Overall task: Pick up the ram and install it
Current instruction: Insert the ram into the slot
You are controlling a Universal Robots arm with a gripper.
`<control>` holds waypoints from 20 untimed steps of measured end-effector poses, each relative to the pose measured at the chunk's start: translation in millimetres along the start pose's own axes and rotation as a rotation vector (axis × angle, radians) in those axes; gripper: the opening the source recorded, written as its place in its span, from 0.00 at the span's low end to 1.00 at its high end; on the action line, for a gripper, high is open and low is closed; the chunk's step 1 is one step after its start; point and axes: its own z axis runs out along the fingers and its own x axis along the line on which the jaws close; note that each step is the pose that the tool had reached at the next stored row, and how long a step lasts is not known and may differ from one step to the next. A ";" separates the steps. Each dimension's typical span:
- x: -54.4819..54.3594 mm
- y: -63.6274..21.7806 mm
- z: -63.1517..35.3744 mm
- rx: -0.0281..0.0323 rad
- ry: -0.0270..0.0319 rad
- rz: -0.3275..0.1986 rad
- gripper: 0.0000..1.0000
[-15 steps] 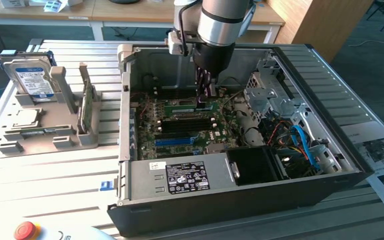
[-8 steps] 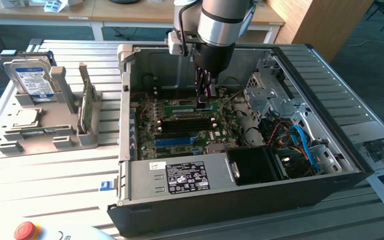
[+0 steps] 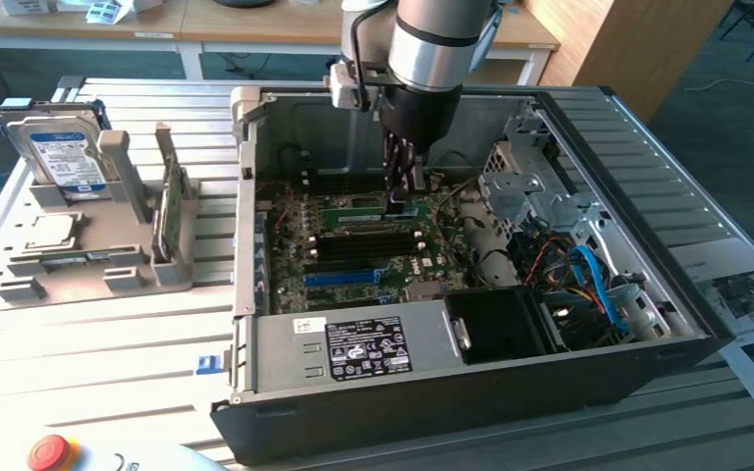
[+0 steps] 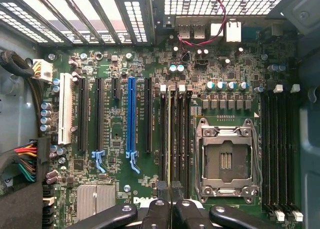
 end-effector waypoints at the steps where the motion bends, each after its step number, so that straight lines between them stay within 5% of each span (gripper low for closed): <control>1: 0.0 0.0 0.3 0.0000 0.0001 0.000 0.12; 20: -0.6 0.2 20.9 0.0000 0.0004 0.000 0.12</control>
